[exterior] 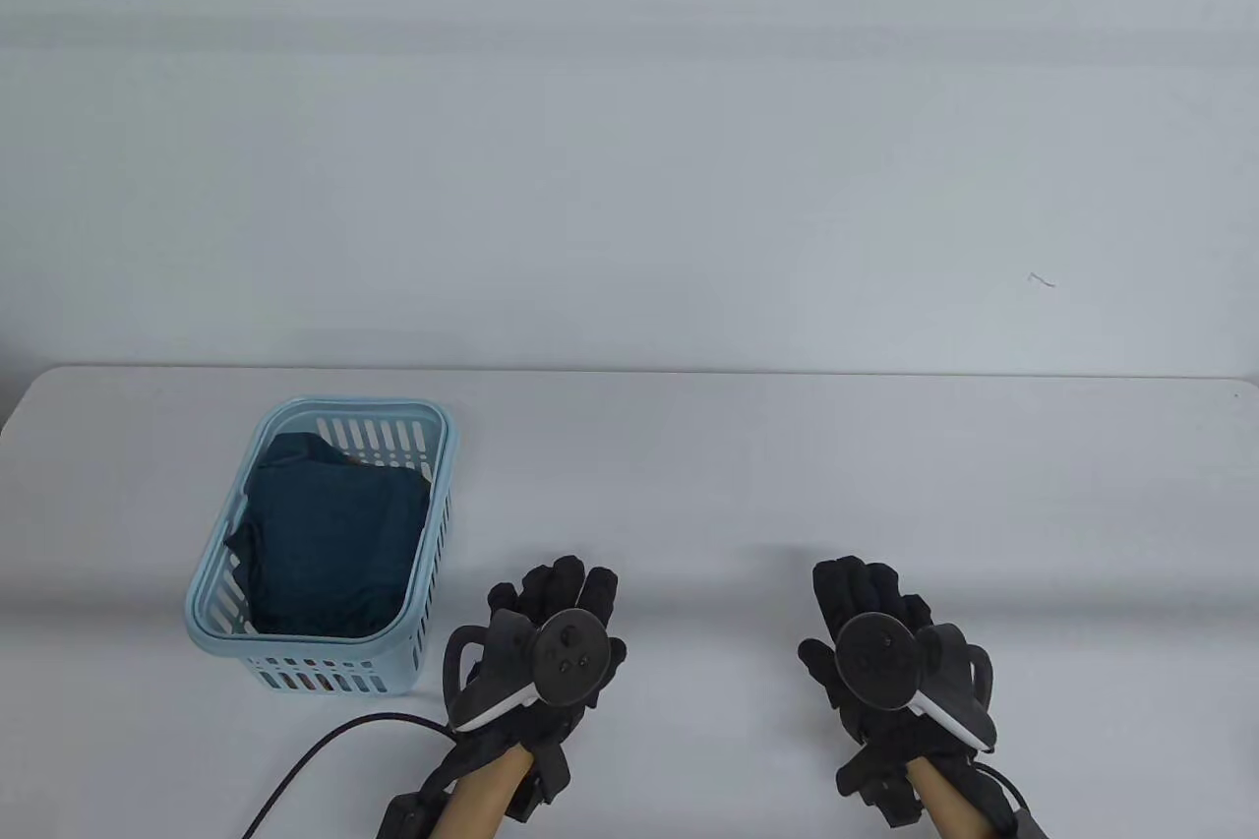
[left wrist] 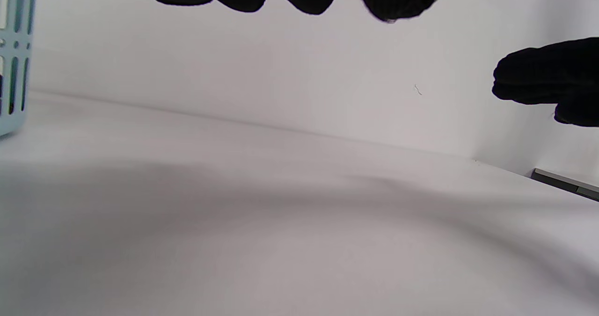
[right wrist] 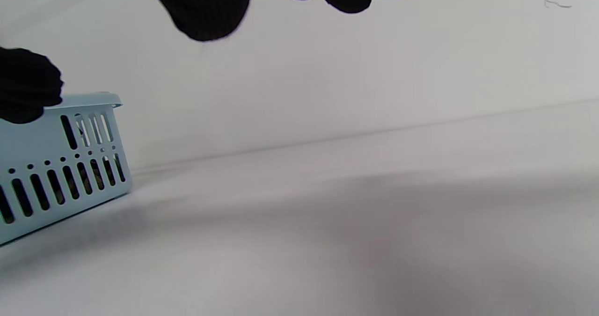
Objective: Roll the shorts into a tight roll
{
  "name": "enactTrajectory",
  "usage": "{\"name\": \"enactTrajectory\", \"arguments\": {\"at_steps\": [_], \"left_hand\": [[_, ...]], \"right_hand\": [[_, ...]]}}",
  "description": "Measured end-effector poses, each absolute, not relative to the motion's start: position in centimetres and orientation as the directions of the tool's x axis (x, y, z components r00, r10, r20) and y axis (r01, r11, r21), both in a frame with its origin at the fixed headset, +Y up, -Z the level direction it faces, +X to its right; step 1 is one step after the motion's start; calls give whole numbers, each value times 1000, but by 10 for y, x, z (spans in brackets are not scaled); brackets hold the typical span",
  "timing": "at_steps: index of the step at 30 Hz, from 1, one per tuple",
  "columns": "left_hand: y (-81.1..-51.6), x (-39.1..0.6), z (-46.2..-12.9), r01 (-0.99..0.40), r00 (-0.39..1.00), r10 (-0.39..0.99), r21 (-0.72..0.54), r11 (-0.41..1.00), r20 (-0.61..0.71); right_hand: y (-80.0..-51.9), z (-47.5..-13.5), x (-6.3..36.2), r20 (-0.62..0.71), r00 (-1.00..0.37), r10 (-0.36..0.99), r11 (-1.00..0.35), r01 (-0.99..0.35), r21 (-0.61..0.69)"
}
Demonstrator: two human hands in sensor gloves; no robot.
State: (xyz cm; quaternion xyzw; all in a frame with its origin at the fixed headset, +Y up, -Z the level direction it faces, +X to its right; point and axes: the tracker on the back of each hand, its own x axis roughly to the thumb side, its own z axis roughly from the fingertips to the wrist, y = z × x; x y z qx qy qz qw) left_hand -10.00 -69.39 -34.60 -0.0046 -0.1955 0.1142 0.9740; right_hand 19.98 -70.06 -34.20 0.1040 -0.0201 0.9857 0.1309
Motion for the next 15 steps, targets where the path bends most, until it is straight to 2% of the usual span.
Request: {"name": "enactTrajectory", "arguments": {"at_steps": [15], "left_hand": [[-696,-97,-343,-219,887,230,-74,973,401]], "right_hand": [[-703,-340,199,216,-944,251,-966,-257,-1]]}}
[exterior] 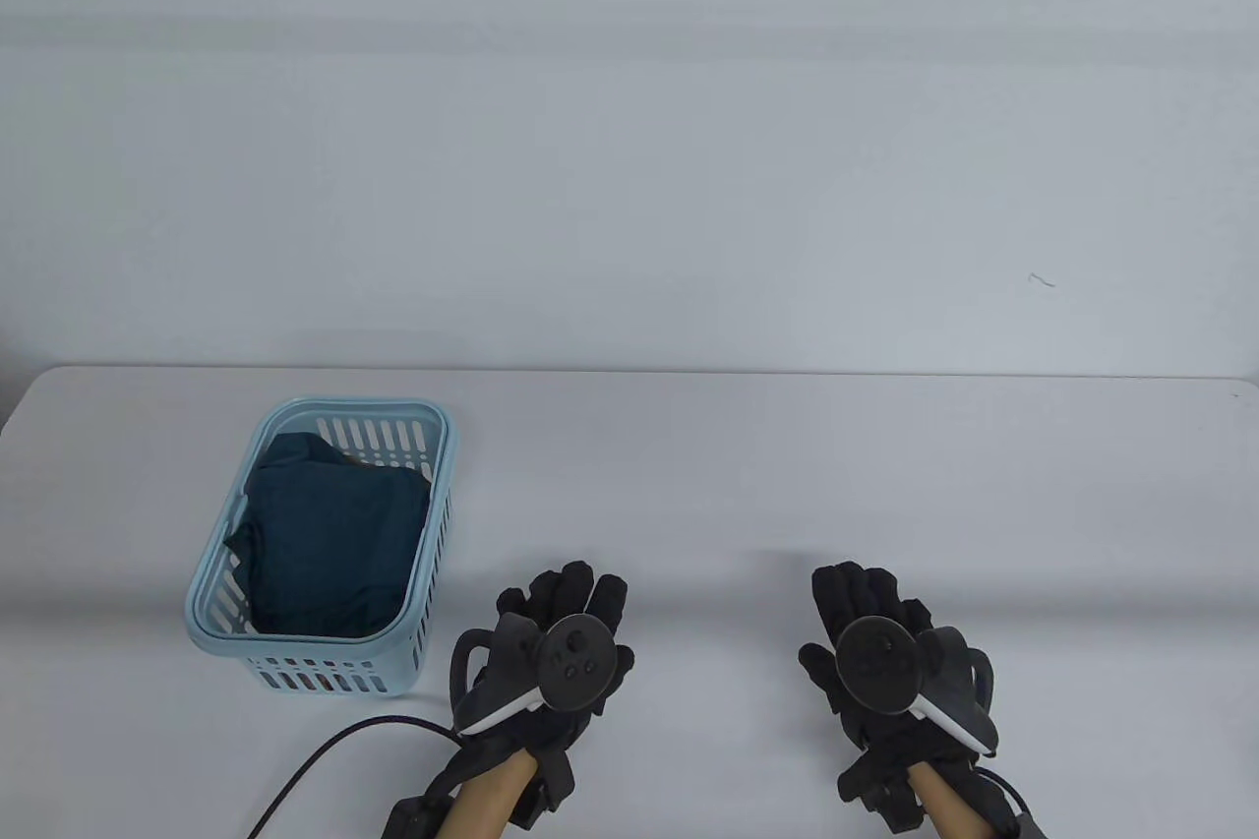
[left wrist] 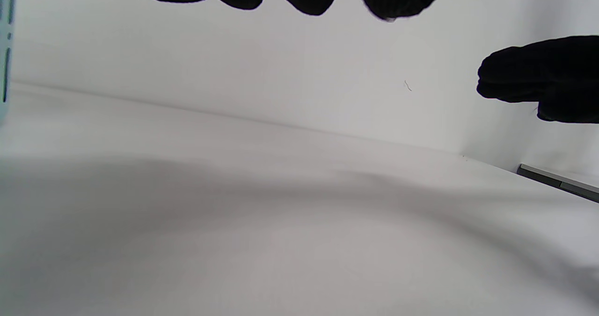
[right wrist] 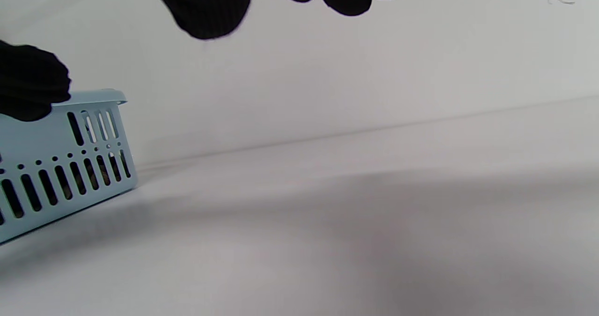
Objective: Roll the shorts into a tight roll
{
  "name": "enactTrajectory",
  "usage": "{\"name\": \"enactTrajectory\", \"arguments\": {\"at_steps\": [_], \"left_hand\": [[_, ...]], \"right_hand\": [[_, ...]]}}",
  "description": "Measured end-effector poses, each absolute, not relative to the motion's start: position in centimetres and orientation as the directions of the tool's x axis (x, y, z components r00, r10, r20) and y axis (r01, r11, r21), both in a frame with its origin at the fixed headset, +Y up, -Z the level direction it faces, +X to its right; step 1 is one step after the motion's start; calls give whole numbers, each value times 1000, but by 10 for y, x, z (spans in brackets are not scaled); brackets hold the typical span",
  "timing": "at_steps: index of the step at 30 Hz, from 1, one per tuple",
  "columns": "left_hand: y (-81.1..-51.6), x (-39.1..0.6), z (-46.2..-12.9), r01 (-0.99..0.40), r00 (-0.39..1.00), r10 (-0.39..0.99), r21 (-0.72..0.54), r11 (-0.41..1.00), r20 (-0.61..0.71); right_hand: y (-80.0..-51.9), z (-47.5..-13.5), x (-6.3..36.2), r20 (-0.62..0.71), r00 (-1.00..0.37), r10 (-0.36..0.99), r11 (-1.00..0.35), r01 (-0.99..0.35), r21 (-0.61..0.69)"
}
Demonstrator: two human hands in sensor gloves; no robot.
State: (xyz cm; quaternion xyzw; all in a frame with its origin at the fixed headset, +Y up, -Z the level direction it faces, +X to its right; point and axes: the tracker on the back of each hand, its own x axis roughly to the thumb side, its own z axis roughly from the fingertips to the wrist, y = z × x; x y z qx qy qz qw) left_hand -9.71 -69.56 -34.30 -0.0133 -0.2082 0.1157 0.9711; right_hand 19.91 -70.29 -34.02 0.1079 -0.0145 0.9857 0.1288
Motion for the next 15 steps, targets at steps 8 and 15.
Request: {"name": "enactTrajectory", "arguments": {"at_steps": [8,15], "left_hand": [[-699,-96,-342,-212,885,233,-97,972,403],[-699,-96,-341,-212,885,236,-103,972,401]], "right_hand": [[-704,-339,196,227,-944,238,-970,-245,0],[-705,-338,195,227,-945,234,-971,-239,8]]}}
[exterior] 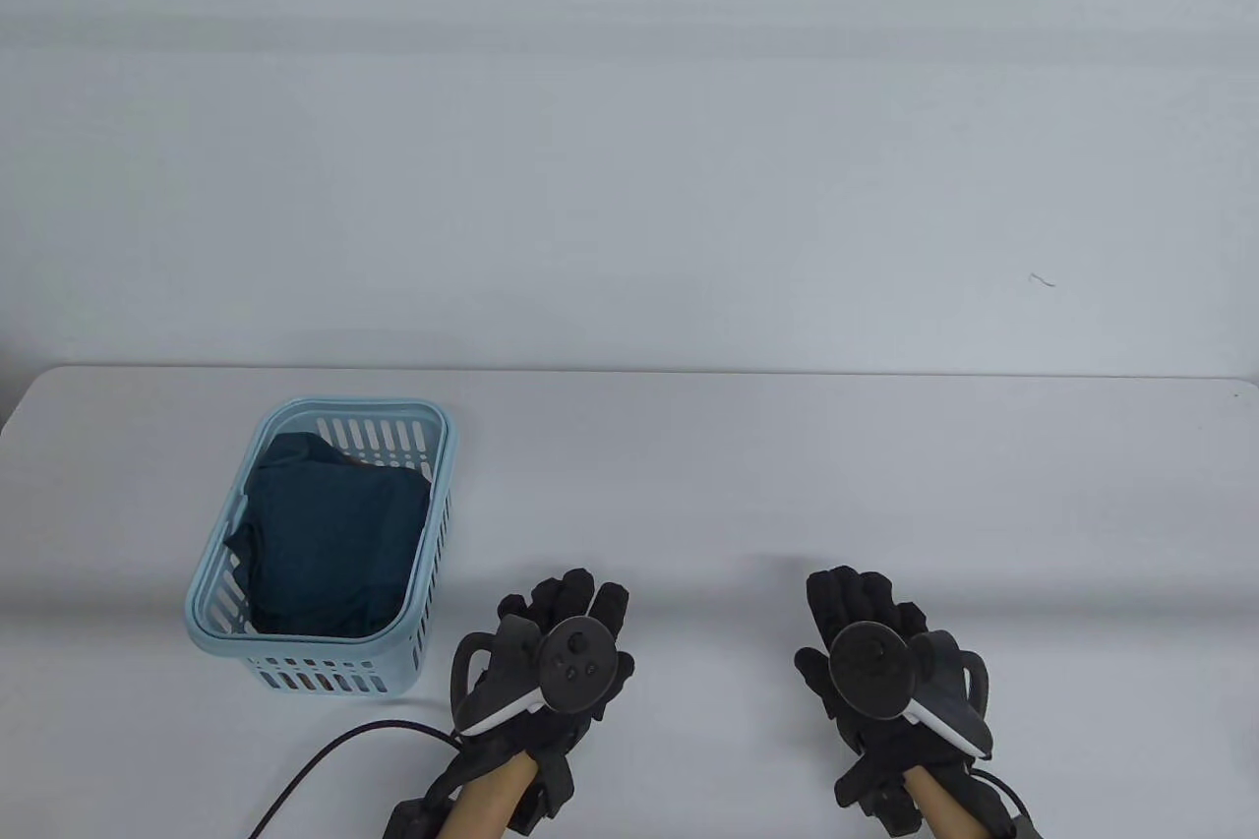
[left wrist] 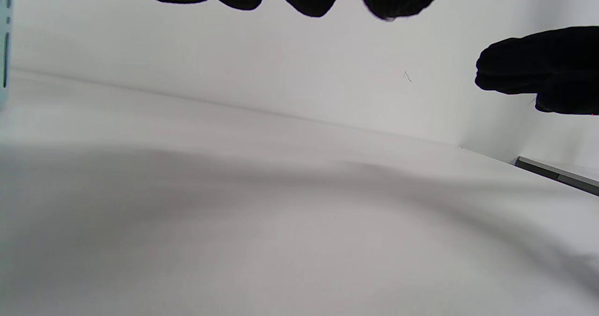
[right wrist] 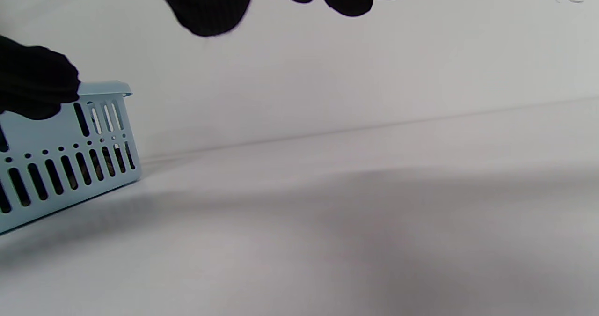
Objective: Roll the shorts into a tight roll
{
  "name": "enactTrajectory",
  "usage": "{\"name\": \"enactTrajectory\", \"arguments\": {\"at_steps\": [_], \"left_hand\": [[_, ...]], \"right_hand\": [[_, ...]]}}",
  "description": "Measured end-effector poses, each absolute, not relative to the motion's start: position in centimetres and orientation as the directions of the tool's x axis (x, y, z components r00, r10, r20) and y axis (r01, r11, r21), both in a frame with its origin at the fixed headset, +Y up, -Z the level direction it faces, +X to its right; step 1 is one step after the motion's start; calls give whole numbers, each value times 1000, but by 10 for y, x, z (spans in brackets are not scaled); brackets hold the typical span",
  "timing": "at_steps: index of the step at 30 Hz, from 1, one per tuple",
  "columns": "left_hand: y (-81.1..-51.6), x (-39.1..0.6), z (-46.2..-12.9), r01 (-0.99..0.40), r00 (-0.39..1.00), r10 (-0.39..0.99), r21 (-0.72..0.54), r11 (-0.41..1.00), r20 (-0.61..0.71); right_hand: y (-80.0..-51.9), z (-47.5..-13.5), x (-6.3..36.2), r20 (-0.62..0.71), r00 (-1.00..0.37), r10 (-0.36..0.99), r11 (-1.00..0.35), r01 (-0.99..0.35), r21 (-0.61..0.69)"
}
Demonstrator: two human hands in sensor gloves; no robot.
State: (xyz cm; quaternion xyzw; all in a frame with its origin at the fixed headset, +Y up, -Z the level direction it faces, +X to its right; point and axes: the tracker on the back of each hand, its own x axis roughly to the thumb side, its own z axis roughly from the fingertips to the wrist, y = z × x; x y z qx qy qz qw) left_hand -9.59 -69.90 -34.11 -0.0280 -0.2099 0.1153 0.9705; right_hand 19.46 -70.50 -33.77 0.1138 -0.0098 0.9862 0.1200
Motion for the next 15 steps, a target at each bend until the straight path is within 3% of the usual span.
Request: {"name": "enactTrajectory", "arguments": {"at_steps": [15], "left_hand": [[-701,-94,-343,-203,885,238,-128,971,400]], "right_hand": [[-706,-336,192,235,-947,219,-975,-219,28]]}}
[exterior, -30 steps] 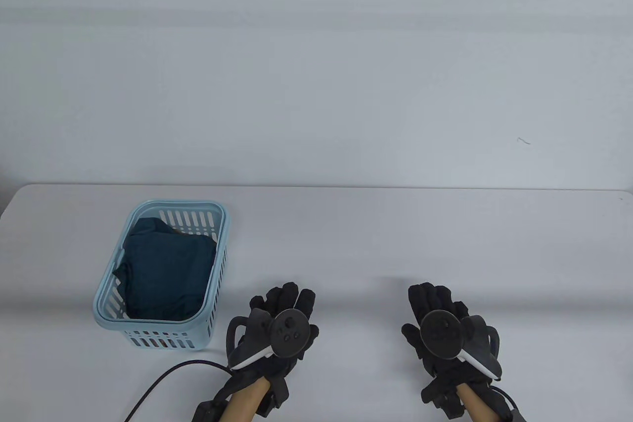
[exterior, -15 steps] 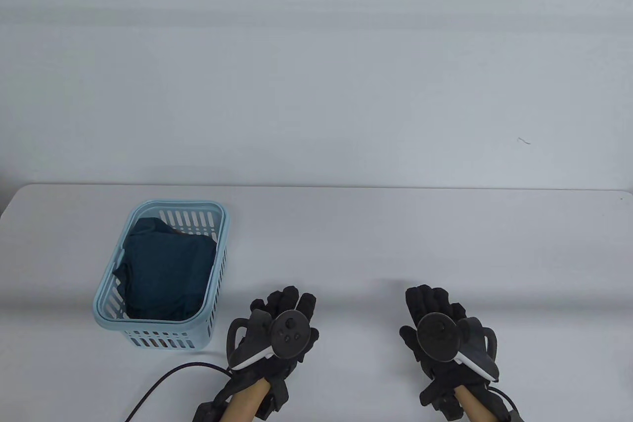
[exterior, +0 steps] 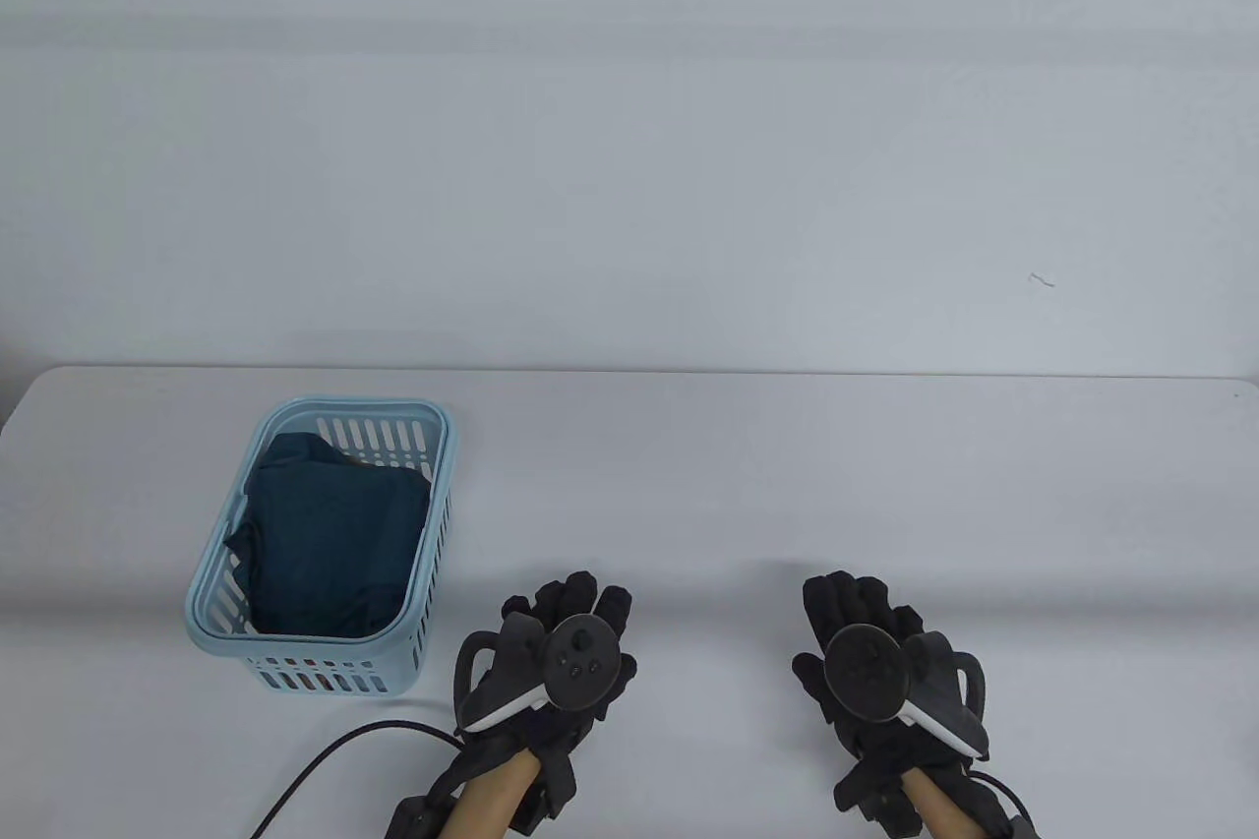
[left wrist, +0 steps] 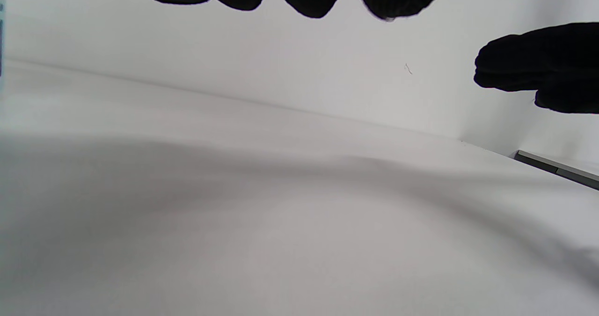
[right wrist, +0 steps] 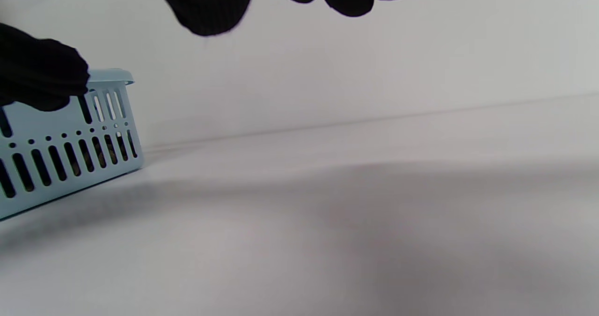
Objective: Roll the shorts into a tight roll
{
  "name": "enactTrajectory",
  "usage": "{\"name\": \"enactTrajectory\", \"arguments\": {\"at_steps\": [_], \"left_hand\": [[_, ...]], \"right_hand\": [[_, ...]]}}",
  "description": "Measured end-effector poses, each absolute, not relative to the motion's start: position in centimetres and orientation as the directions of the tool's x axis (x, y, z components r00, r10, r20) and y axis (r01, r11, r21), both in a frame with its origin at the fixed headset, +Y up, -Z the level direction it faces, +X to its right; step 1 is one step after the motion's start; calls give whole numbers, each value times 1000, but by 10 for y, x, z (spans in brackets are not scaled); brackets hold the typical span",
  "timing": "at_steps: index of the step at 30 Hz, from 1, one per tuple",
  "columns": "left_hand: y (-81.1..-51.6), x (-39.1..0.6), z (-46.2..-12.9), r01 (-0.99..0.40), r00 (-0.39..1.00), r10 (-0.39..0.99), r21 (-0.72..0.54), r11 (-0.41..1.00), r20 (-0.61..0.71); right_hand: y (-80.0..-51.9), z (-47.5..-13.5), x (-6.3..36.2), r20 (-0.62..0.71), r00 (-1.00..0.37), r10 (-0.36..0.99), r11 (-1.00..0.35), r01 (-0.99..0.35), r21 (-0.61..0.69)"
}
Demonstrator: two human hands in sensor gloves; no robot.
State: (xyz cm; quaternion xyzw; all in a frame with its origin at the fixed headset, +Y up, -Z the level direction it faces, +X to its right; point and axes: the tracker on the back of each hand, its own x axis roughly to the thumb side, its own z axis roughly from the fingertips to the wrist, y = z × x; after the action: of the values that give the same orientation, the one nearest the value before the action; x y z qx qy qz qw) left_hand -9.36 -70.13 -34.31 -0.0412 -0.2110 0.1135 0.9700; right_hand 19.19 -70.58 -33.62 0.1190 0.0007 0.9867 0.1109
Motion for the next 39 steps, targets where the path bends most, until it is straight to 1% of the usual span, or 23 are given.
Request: {"name": "enactTrajectory", "arguments": {"at_steps": [9,12,17,20,23,26,29,34,39], "left_hand": [[-700,-89,-346,-177,893,216,-133,975,395],[-691,-88,-350,-179,895,211,-116,977,392],[-661,-99,-363,-201,905,215,-75,977,368],[-640,-115,-370,-192,919,189,-25,981,345],[-618,-143,-378,-190,942,180,5,982,284],[-604,-172,-386,-183,961,176,11,983,212],[-599,-200,-395,-164,975,165,-15,986,152],[-601,-235,-409,-112,992,116,-78,991,53],[-603,-259,-422,-96,995,93,-121,988,-29]], "right_hand": [[-707,-335,192,241,-943,228,-974,-225,40],[-707,-334,192,242,-943,227,-974,-223,44],[-707,-333,192,245,-942,228,-974,-223,48],[-708,-333,192,245,-942,230,-973,-224,50],[-711,-334,193,240,-943,231,-973,-221,67],[-712,-334,193,236,-944,231,-973,-219,76],[-713,-335,194,230,-946,228,-973,-215,80],[-718,-335,194,219,-950,221,-974,-203,103],[-720,-336,194,213,-952,220,-973,-200,111]]}}
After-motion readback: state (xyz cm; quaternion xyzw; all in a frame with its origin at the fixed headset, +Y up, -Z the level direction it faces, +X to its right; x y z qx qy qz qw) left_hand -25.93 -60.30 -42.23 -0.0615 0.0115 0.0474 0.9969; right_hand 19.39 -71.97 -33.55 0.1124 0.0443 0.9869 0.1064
